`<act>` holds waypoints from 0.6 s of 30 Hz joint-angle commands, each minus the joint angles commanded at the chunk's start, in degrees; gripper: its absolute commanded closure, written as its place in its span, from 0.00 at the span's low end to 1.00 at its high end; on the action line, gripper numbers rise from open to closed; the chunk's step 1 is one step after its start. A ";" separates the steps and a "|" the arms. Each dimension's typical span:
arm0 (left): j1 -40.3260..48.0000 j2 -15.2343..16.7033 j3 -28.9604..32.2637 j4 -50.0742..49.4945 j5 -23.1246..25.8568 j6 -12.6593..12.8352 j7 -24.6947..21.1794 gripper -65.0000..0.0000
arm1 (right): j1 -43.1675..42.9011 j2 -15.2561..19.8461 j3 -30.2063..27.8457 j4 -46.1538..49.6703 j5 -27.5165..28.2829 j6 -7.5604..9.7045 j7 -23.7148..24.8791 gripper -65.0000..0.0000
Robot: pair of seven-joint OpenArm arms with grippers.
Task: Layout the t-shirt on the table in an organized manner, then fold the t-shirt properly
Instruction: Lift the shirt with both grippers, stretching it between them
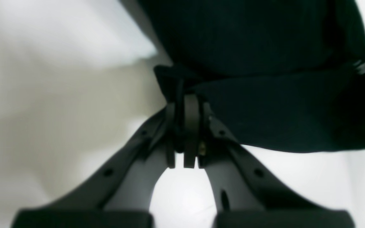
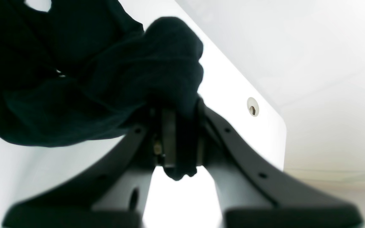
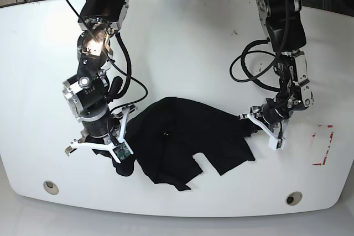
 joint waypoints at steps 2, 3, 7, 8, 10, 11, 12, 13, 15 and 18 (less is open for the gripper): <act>0.97 -0.09 0.00 3.69 0.18 0.00 0.00 1.00 | 0.26 0.00 0.00 0.09 0.00 0.00 0.00 0.99; 1.32 -0.09 0.09 5.10 0.18 0.00 0.00 1.00 | 0.35 0.00 0.00 0.09 0.00 0.00 0.00 0.99; 2.37 -2.29 0.09 11.87 0.26 0.00 0.00 1.00 | 1.76 0.00 -0.09 0.09 0.00 0.00 0.00 0.99; 2.37 -2.73 0.09 12.92 0.18 0.00 0.00 1.00 | 2.20 0.00 0.00 0.09 -0.09 0.00 -0.09 0.99; 2.29 -3.78 0.09 15.47 0.00 0.00 0.09 1.00 | 3.34 0.09 0.00 0.00 -0.18 0.00 -0.09 0.99; 2.20 -4.40 0.09 16.62 0.00 0.00 0.09 1.00 | 4.13 0.09 0.00 0.00 -0.18 0.00 -0.09 0.99; 1.93 -5.36 0.09 18.02 0.00 0.00 0.44 1.00 | 5.36 0.09 0.00 0.00 -0.26 0.00 -0.18 0.99; 1.76 -5.89 0.09 18.64 0.00 0.00 0.70 1.00 | 6.07 0.18 0.00 -0.09 -0.26 0.00 -0.18 0.99; 0.88 -6.77 -0.79 20.13 -0.09 0.00 1.76 1.00 | 7.56 0.18 0.00 -0.09 -0.26 0.00 -0.26 0.99; -1.67 -6.95 -3.43 21.80 -0.09 0.00 3.52 1.00 | 10.02 0.18 -0.09 -0.18 -0.26 0.00 -0.35 0.99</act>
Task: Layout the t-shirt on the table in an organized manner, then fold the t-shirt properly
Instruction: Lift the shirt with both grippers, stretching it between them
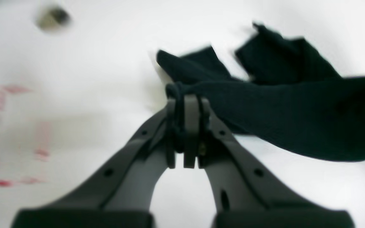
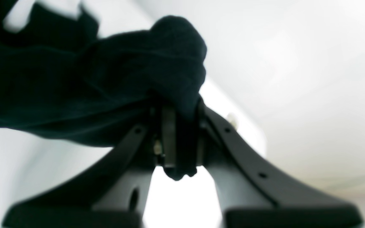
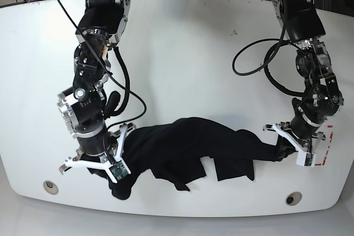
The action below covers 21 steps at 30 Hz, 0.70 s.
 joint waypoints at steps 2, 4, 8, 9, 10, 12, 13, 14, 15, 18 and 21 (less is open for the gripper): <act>-1.41 0.00 -1.85 0.70 -0.09 0.00 1.49 1.00 | 1.14 0.00 -0.09 0.00 0.00 0.00 0.00 0.99; -4.22 0.00 -4.40 1.67 -0.09 0.00 3.34 1.00 | 2.90 0.00 -0.62 -0.18 0.00 0.00 0.00 0.99; -9.32 -0.18 -7.30 2.11 -0.09 0.00 5.01 1.00 | 6.07 0.26 -2.64 -1.67 -0.09 0.00 0.00 0.99; -11.52 -0.35 -7.65 2.11 -0.09 0.00 5.01 1.00 | 7.91 0.26 -2.90 -2.11 -0.09 0.00 0.00 0.99; -12.22 -0.35 -7.74 2.11 0.00 0.00 5.01 1.00 | 8.44 0.26 -2.90 -2.11 -0.09 0.00 0.00 0.99; -15.91 -0.79 -7.74 1.85 0.09 0.00 5.01 1.00 | 11.43 0.26 -3.25 -3.25 -0.09 0.00 0.00 0.99; -16.97 -1.32 -7.74 1.85 0.09 0.00 5.01 1.00 | 12.48 0.26 -3.25 -3.69 -0.09 0.00 0.00 0.99; -18.37 -1.85 -7.74 1.85 0.09 0.00 5.01 1.00 | 13.98 0.26 -3.25 -4.13 -0.09 0.00 0.00 0.99; -19.52 -2.11 -7.74 1.76 0.09 0.00 5.01 1.00 | 15.30 0.26 -3.25 -4.57 -0.09 0.00 0.00 0.99; -24.35 -2.29 -7.74 1.67 0.35 0.00 5.01 1.00 | 19.43 0.35 -3.34 -6.59 -0.18 0.00 0.00 0.99; -28.84 -2.37 -7.65 1.67 0.44 0.00 5.10 1.00 | 23.74 0.35 -3.34 -8.62 -0.18 0.00 0.00 0.99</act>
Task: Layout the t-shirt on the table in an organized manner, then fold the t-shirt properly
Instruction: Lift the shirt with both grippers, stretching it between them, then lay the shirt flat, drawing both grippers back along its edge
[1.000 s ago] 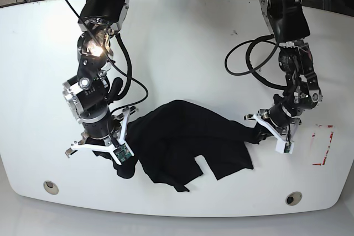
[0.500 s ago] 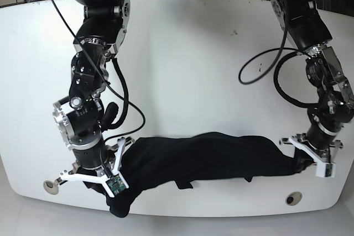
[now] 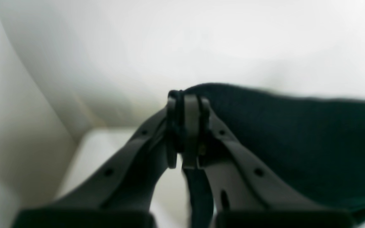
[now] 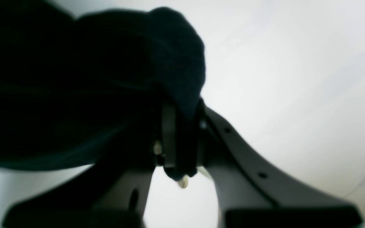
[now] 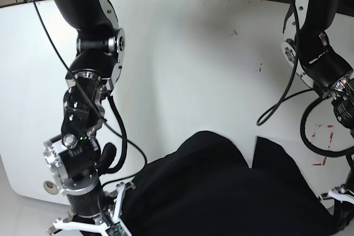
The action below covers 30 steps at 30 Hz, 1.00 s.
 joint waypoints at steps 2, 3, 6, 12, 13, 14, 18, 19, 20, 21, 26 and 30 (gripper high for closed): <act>-2.99 -0.79 0.00 -0.09 0.00 0.00 0.00 1.00 | 2.81 0.18 0.00 -1.41 0.00 0.00 -0.09 0.99; -4.75 -1.41 0.18 -0.18 0.00 0.00 0.09 1.00 | 4.48 0.53 -0.09 -2.20 0.00 0.00 -0.09 0.99; -9.76 -2.37 0.26 -1.67 0.00 0.00 1.49 1.00 | 8.62 1.41 -1.76 -3.78 0.00 0.00 -0.09 0.99; -18.37 -3.96 0.18 -6.59 -0.35 0.00 3.25 1.00 | 14.59 4.40 -7.56 -5.10 0.00 0.00 -0.09 0.99; -18.99 -4.13 0.18 -7.21 -0.35 0.00 3.34 1.00 | 14.86 4.48 -7.91 -4.92 0.00 0.00 -0.09 0.99; -19.43 -4.22 0.18 -7.56 -0.35 0.00 3.34 1.00 | 14.95 4.48 -7.91 -4.84 0.00 0.00 -0.18 0.99; -19.60 -4.31 0.18 -8.44 -0.44 0.00 3.34 1.00 | 14.68 4.57 -7.91 -3.25 0.00 0.00 -2.55 0.99; -19.60 -4.31 0.18 -8.44 -0.44 0.00 3.34 1.00 | 14.59 4.57 -7.91 -2.90 0.00 0.00 -2.90 0.99; -19.25 -4.31 0.18 -8.44 -0.44 0.00 3.43 1.00 | 13.71 4.66 -7.91 -2.11 0.00 0.00 -3.78 0.99; -18.37 -4.31 0.18 -8.44 -0.44 -0.09 3.43 1.00 | 12.57 4.75 -7.82 -1.05 0.00 0.00 -4.48 0.99; -13.36 -4.22 0.18 -7.38 -0.70 -0.26 3.43 1.00 | 5.89 6.42 -7.82 4.04 0.00 0.00 -5.19 0.99; -7.12 -4.22 0.09 -4.92 -3.16 -0.26 3.43 1.00 | -2.81 7.82 -7.65 8.35 -0.09 0.00 -5.19 0.99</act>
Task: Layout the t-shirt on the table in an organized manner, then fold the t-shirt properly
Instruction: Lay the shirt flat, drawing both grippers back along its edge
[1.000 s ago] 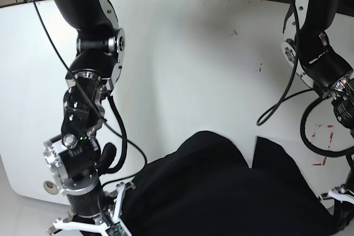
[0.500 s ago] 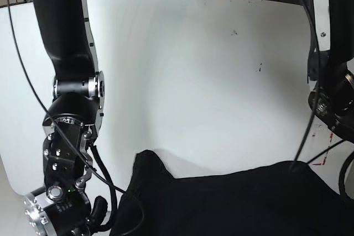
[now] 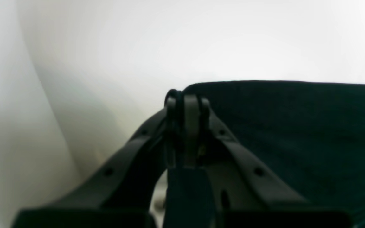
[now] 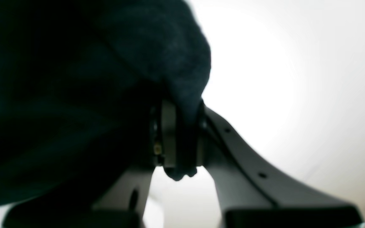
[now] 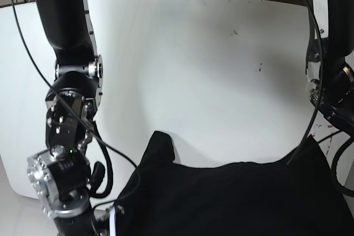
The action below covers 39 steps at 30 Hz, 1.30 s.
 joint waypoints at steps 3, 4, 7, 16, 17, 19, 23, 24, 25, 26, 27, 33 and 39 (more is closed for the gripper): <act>5.19 -0.18 0.00 1.41 -2.46 0.00 0.00 1.00 | -7.47 0.35 0.00 0.62 -0.09 0.00 0.00 0.99; 6.07 -0.18 0.00 1.67 -2.73 0.00 0.00 1.00 | -8.62 0.26 0.00 0.70 -0.09 0.00 0.00 0.99; 12.84 -0.26 -0.18 4.48 -4.48 0.00 0.00 1.00 | -16.88 -0.09 3.16 0.70 0.18 0.00 0.35 0.99; 33.76 0.18 -0.26 12.31 -7.12 0.00 0.00 1.00 | -37.19 -8.18 12.13 0.62 0.09 0.00 9.76 0.99; 35.52 0.18 -0.35 12.75 -7.91 0.00 0.00 1.00 | -38.42 -8.70 12.48 0.62 0.09 0.00 10.11 0.99; 39.74 0.18 -0.97 13.98 -9.49 0.00 0.00 1.00 | -41.49 -9.58 12.92 0.62 0.09 0.00 10.64 0.99; 47.65 0.18 -3.25 15.82 -11.96 0.00 0.00 1.00 | -46.42 -11.34 14.15 0.62 0.26 0.00 10.81 0.99; 49.23 0.18 -3.43 16.09 -12.40 0.00 0.00 1.00 | -47.21 -11.69 14.42 0.62 0.35 0.00 10.81 0.99; 50.99 0.18 -3.69 16.35 -12.84 0.00 0.00 1.00 | -48.26 -12.40 14.77 0.62 0.35 0.00 10.81 0.99; 52.48 0.18 -3.96 16.35 -13.19 0.00 0.00 1.00 | -49.05 -12.84 14.95 0.62 0.26 0.00 10.81 0.99; 53.98 0.18 -4.04 16.44 -13.45 0.00 0.00 1.00 | -49.76 -13.10 15.12 0.62 0.18 0.00 10.81 0.99; 62.86 0.09 -6.07 17.58 -14.86 0.00 -0.09 1.00 | -54.24 -13.71 15.21 0.70 0.18 0.00 10.81 0.99; 71.74 -0.35 -9.85 17.85 -17.14 0.00 -0.09 1.00 | -58.46 -13.80 15.21 0.70 0.09 0.00 10.81 0.99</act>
